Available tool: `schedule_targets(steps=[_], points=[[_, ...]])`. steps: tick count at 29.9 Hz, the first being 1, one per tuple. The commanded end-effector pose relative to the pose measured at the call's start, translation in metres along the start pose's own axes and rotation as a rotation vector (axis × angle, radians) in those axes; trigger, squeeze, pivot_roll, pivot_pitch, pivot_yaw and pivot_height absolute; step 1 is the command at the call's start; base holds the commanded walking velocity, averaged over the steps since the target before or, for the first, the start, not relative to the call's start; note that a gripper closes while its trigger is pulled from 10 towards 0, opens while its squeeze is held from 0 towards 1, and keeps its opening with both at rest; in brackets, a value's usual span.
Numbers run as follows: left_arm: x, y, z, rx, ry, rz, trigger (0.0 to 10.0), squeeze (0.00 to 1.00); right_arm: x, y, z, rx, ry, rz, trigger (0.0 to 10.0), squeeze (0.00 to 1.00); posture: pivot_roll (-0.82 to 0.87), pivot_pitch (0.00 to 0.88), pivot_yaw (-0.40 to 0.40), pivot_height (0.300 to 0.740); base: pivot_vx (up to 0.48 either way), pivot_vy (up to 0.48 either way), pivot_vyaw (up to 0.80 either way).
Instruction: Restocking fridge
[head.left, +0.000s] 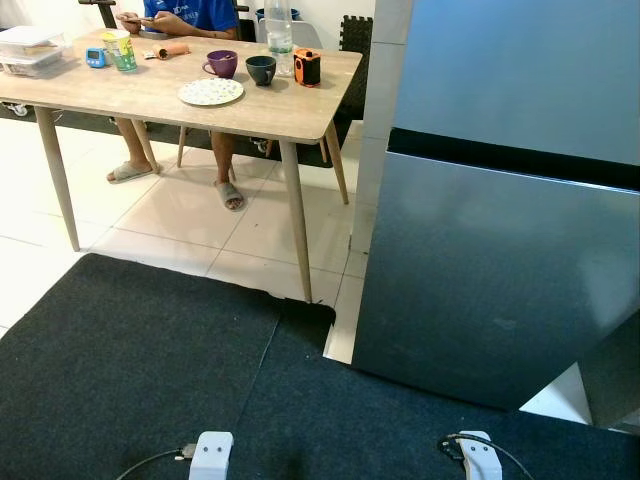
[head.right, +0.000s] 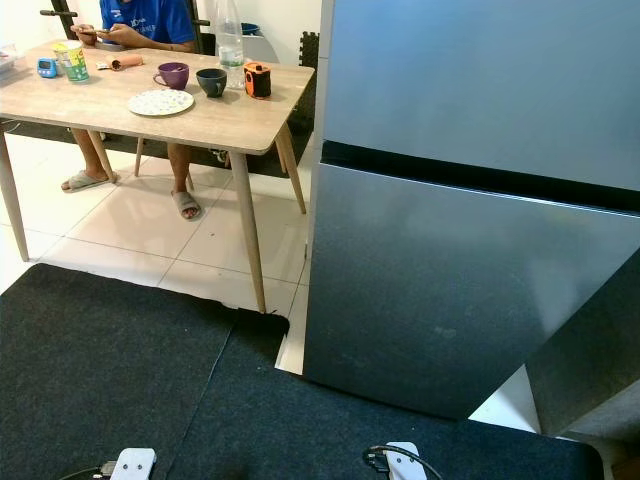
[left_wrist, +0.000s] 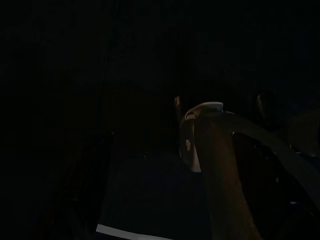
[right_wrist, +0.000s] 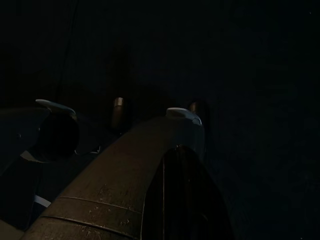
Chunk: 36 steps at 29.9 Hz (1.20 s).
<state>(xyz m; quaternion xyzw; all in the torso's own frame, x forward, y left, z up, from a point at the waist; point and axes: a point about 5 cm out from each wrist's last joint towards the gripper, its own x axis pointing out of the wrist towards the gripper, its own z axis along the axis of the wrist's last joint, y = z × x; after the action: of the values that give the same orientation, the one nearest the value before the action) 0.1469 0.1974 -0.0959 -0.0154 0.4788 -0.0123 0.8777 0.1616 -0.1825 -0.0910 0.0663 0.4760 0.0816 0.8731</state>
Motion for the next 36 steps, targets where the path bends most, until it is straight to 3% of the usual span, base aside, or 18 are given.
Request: schedule_targets(steps=[1, 15, 36], points=[[-0.0004, -0.0068, -0.0082, -0.008, 0.028, -0.018, 10.0, 0.00, -0.0009, -0.0012, -0.0044, 0.011, 0.020, -0.004, 10.0, 0.00, -0.07, 0.080, -0.040, 0.740, 0.000, 0.000, 0.00], [-0.0013, -0.0051, -0.0106, -0.006, 0.034, -0.016, 10.0, 0.00, -0.0011, 0.0002, -0.0028, 0.019, 0.000, 0.031, 10.0, 0.00, -0.06, 0.085, -0.042, 0.740, 0.000, 0.000, 0.00], [-0.0010, -0.0069, -0.0102, -0.029, 0.028, -0.021, 10.0, 0.00, -0.0009, 0.0023, 0.0000, 0.039, -0.011, 0.081, 10.0, 0.00, -0.07, 0.089, -0.037, 0.740, 0.000, 0.000, 0.76]])
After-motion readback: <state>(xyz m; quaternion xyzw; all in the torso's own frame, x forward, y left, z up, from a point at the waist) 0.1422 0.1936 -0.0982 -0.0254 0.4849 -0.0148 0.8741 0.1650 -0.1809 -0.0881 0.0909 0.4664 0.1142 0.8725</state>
